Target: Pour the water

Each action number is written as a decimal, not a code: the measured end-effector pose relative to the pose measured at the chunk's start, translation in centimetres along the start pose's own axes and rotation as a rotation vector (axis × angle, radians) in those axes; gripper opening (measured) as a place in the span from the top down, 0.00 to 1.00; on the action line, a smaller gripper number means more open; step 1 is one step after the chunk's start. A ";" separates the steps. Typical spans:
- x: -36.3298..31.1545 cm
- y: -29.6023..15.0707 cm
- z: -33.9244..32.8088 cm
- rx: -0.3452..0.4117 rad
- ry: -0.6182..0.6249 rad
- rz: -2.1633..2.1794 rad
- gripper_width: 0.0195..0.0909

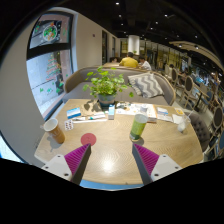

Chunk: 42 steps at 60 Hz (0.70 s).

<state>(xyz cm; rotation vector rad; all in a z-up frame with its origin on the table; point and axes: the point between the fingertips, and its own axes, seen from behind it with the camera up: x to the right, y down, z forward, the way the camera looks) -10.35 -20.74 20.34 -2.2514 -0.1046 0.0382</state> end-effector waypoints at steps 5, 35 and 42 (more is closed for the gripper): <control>4.3 0.6 2.6 0.000 0.020 0.011 0.08; 13.8 -2.1 22.9 0.106 0.016 -0.011 0.08; 13.5 -2.7 25.4 0.127 0.002 -0.001 0.24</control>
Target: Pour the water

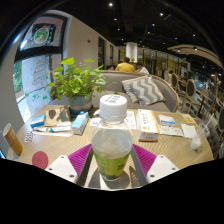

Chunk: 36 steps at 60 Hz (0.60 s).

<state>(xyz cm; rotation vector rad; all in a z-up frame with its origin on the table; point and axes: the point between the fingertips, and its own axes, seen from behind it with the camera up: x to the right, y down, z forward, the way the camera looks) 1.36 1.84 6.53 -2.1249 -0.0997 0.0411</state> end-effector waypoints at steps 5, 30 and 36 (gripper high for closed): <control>-0.3 -0.2 0.8 0.020 0.002 0.007 0.51; 0.2 -1.9 -0.2 0.047 0.103 -0.049 0.69; 0.2 -4.1 -1.7 0.066 0.173 -0.139 0.69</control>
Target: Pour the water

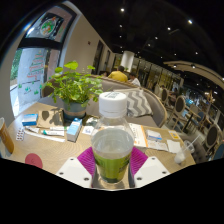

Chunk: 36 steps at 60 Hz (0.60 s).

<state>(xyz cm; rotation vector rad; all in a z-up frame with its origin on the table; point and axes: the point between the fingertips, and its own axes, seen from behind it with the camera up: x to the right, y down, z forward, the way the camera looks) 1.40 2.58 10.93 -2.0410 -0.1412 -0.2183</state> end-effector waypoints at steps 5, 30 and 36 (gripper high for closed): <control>0.0 -2.8 -1.8 0.023 0.062 -0.117 0.69; -14.2 -15.0 -10.5 0.153 0.356 -0.981 0.70; -19.2 -14.2 -11.1 0.145 0.367 -1.159 0.70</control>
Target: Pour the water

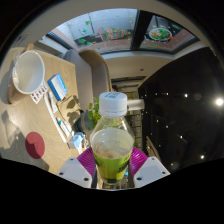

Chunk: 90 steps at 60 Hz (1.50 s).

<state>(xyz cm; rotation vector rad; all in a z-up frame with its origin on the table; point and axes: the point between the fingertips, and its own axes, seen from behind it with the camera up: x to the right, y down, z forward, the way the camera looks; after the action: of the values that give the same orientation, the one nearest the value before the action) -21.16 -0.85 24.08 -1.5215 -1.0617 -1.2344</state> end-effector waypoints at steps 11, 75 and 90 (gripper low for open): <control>-5.6 -3.4 -1.3 -0.009 -0.054 -0.308 0.69; -10.8 -2.6 -1.1 0.005 -0.540 1.245 0.68; -17.7 -0.7 -0.5 -0.045 -0.574 1.302 0.68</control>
<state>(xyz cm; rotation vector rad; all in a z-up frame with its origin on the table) -24.38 -2.70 6.78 -2.0741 -0.1532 0.0952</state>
